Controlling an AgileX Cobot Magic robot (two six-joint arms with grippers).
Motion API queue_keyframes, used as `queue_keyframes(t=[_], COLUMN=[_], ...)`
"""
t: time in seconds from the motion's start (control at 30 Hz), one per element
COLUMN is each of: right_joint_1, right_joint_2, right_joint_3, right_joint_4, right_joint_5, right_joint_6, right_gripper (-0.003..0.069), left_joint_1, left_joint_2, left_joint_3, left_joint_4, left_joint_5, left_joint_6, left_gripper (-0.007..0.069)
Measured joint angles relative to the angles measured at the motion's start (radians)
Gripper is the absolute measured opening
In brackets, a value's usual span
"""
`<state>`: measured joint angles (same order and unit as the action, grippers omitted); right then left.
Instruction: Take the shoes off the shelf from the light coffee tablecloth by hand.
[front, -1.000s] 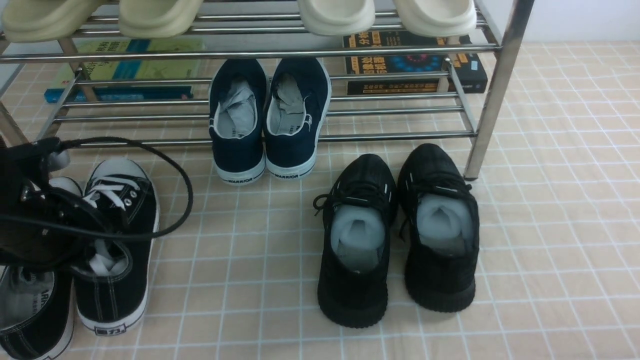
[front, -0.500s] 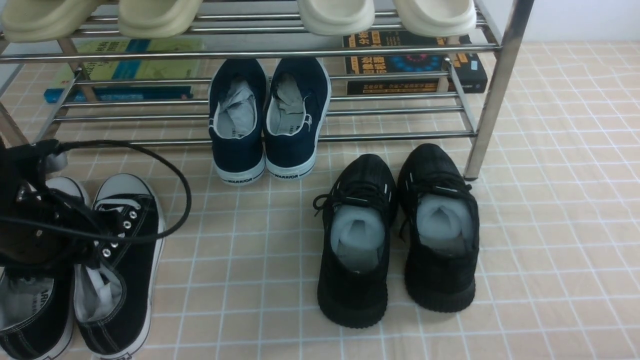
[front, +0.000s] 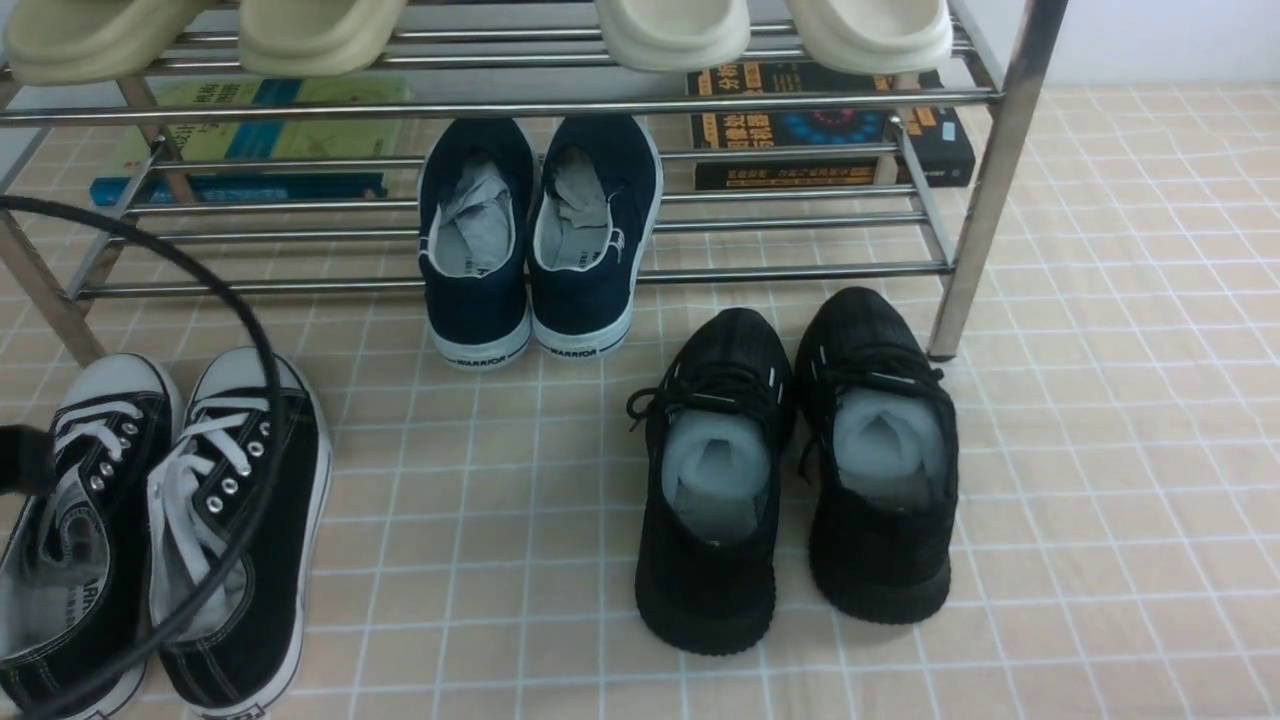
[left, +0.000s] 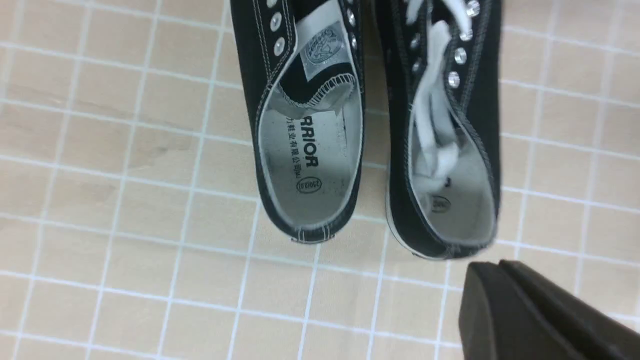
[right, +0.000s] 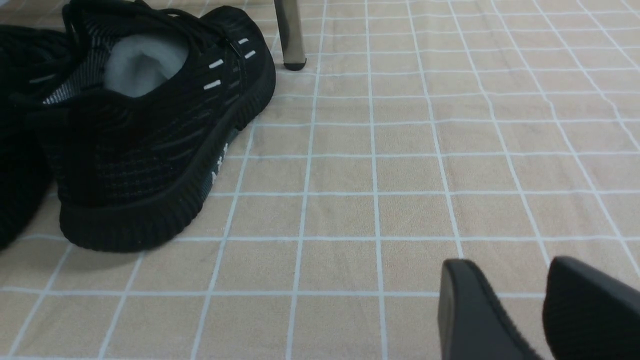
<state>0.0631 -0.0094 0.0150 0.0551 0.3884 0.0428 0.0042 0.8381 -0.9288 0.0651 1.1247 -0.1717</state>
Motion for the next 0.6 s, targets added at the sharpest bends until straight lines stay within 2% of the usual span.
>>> queue_keyframes(t=[0.13,0.27,0.47,0.6], right_joint_1=[0.0,0.0,0.0,0.0], right_joint_2=[0.0,0.0,0.0,0.0], right_joint_3=[0.0,0.0,0.0,0.0], right_joint_4=[0.0,0.0,0.0,0.0], right_joint_5=[0.0,0.0,0.0,0.0], right_joint_6=[0.0,0.0,0.0,0.0], right_gripper=[0.024,0.024,0.024,0.024], left_joint_1=[0.0,0.0,0.0,0.0], left_joint_2=[-0.19,-0.415,-0.687,-0.752], left_joint_3=[0.052,0.19,0.383,0.414], left_joint_4=[-0.032,-0.1,-0.193,-0.26], left_joint_5=[0.008,-0.049,-0.281,-0.358], left_joint_6=[0.006,0.042,0.058,0.061], left_gripper=[0.0001,0.0001,0.0001,0.0004])
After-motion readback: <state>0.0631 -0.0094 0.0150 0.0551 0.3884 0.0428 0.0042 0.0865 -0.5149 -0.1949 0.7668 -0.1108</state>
